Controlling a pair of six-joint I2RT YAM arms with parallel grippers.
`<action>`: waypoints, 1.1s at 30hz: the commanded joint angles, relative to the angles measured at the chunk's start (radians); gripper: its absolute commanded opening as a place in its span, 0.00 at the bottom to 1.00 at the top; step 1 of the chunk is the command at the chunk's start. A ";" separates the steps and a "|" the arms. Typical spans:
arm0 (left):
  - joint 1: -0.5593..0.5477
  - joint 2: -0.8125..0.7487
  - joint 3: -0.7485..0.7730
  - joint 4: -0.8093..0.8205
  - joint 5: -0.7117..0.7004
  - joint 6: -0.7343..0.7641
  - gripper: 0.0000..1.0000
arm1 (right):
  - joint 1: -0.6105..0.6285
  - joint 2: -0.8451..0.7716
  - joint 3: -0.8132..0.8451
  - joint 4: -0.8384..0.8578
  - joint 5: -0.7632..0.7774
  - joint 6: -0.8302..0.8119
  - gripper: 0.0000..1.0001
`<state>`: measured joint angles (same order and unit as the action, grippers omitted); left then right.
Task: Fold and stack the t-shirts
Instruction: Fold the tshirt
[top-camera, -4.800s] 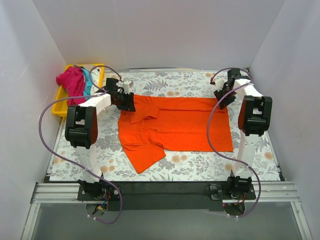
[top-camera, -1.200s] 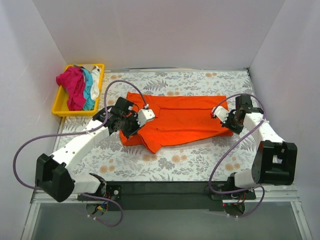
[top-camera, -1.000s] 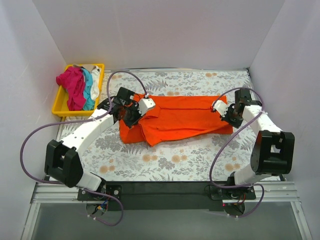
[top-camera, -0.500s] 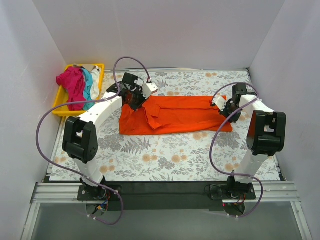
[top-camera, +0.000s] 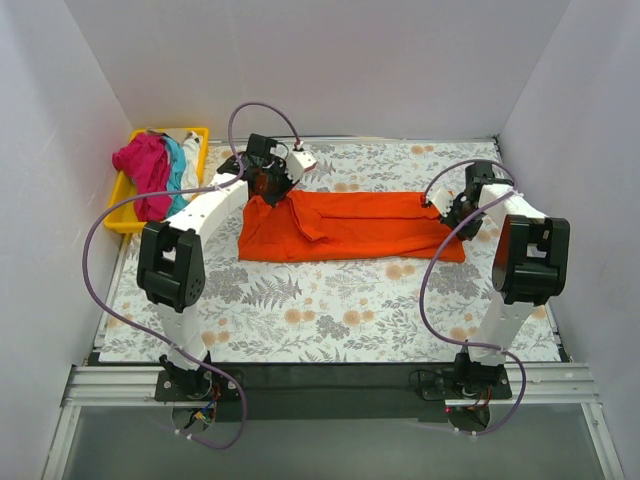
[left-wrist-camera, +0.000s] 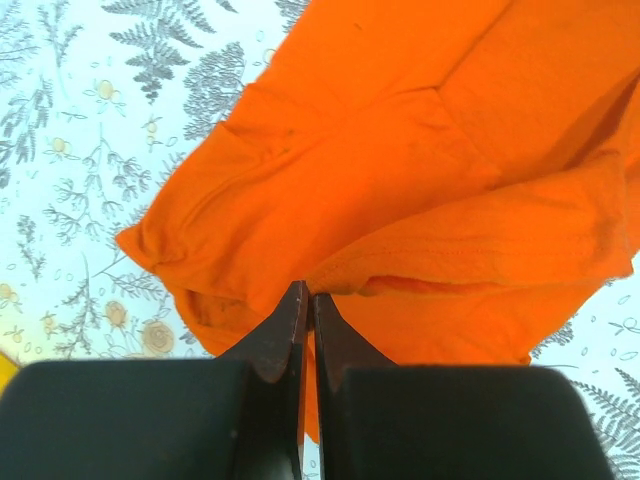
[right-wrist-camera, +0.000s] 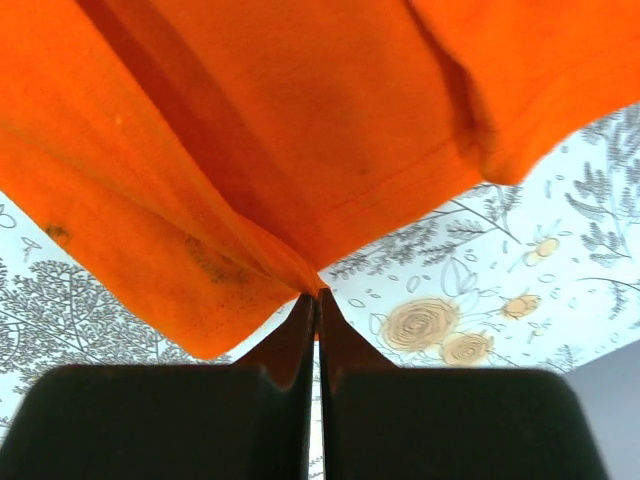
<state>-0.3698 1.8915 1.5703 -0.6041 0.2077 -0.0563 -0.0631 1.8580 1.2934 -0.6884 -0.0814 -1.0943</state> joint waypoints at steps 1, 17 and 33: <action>0.020 0.003 0.053 0.021 -0.005 0.007 0.00 | -0.007 0.018 0.061 -0.019 -0.003 -0.001 0.01; 0.074 0.044 0.057 0.073 -0.034 -0.109 0.34 | -0.030 0.020 0.159 -0.028 -0.036 0.118 0.52; -0.018 -0.069 -0.122 0.069 0.216 -0.048 0.43 | -0.080 -0.003 0.130 -0.246 -0.169 0.254 0.53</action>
<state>-0.3389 1.8454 1.4796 -0.5552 0.3939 -0.1436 -0.1421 1.8412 1.4414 -0.8600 -0.2153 -0.8909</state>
